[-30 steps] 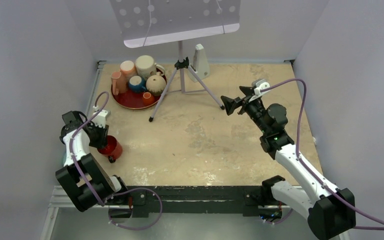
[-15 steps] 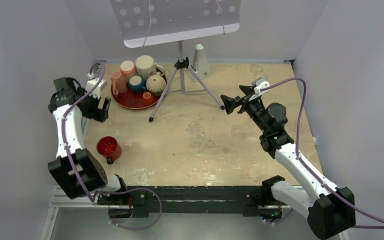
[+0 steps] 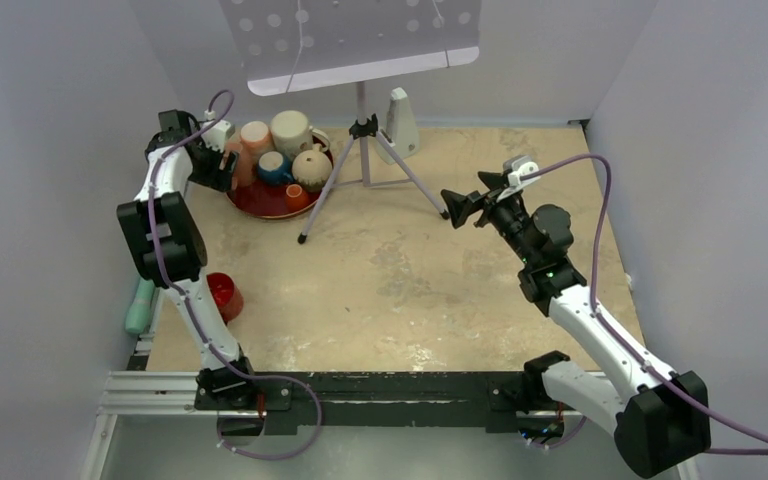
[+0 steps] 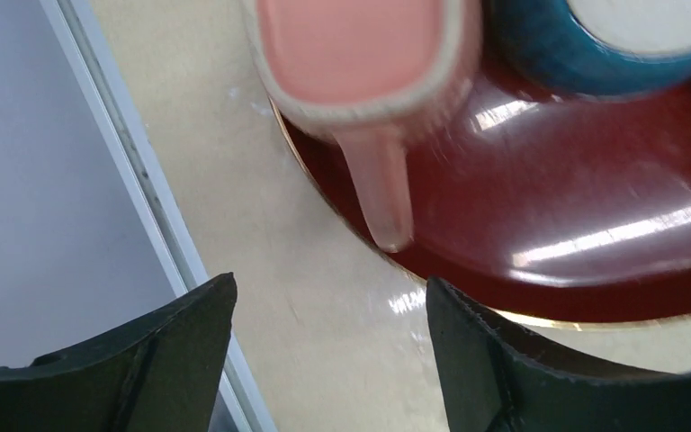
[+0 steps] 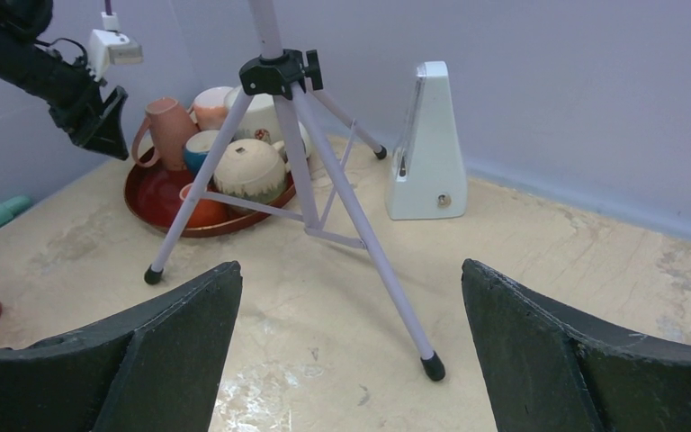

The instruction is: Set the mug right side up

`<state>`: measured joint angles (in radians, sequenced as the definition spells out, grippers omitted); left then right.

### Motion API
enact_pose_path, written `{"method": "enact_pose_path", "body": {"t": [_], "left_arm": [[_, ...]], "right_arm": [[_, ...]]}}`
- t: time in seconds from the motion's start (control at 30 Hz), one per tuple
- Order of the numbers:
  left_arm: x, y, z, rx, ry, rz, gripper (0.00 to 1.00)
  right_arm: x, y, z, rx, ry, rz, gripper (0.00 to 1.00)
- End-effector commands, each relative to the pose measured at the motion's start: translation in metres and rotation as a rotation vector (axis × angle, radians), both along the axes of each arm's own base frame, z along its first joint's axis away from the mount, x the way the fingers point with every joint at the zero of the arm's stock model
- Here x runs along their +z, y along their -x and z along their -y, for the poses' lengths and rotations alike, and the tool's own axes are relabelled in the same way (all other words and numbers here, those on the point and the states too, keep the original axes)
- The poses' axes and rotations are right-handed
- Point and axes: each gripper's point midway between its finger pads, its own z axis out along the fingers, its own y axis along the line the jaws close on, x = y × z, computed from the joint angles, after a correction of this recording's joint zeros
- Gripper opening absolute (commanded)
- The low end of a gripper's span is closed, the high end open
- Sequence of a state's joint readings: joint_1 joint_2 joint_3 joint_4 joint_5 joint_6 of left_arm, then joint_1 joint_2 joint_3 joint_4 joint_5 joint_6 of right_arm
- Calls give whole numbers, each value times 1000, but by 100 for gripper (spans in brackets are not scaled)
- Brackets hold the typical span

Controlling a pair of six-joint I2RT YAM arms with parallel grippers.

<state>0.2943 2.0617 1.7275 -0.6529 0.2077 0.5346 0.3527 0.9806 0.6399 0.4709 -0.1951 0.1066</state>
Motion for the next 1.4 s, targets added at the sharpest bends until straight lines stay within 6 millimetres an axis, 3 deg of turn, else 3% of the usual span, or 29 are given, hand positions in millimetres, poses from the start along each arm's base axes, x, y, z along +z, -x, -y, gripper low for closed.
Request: {"method": "enact_pose_path", "body": {"t": [0.0,0.27,0.53,0.67,0.8,0.83,0.93,1.03,1.2,1.37], "left_arm": [[21,-41,-11,42,-2,113,79],[3,-57,3,-9,33,127,70],[-1,-63,17,-70,99,124,37],[-7,-60,28,-87,161,104,28],[-15,-53,28,-62,167,59,0],[-15,-51,25,-42,160,51,0],[-8,-41,18,39,154,29,0],[16,-20,20,174,263,4,0],[47,26,57,388,566,-40,0],[69,58,72,500,645,-46,0]], "right_arm": [[37,1,6,-35,-55,64,96],[48,-9,8,-70,-74,51,96],[57,-18,7,-80,-61,43,96],[59,-17,8,-85,-65,43,96],[59,-15,10,-90,-68,41,96],[60,-14,11,-92,-70,43,96],[61,-11,12,-93,-70,48,96],[61,-10,13,-97,-75,42,96],[52,-7,3,-51,-107,0,97],[48,-4,-14,1,-146,-60,99]]}}
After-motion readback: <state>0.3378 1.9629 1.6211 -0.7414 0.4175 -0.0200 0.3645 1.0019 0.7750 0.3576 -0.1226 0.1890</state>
